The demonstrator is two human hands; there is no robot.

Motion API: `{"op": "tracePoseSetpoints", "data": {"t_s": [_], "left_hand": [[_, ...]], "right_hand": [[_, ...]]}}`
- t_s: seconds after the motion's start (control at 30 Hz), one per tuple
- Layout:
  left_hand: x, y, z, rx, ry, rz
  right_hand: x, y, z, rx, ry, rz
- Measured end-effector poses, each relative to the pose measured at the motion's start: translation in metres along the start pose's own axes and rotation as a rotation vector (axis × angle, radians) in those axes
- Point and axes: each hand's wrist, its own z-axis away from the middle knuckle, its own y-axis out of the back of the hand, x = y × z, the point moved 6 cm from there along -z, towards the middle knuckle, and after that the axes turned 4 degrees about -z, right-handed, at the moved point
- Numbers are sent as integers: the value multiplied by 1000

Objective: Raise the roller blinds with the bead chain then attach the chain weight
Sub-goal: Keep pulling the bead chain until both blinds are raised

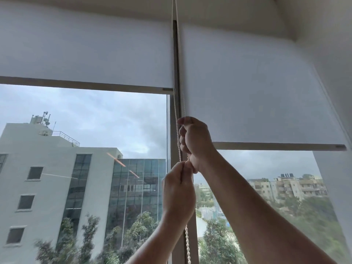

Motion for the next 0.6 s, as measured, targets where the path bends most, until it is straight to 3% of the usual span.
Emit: {"op": "tracePoseSetpoints", "data": {"t_s": [0.13,0.27,0.37,0.5,0.6], "left_hand": [[-4,5,-13,-137,69,89],[0,18,-44,-65,223,248],[17,16,-71,-100,265,308],[47,3,-100,-183,224,303],[50,-7,-107,-160,265,336]], "right_hand": [[-9,1,0,85,237,176],[-3,2,12,97,327,278],[17,5,34,62,395,316],[55,11,60,33,371,263],[68,16,70,-3,352,199]]}}
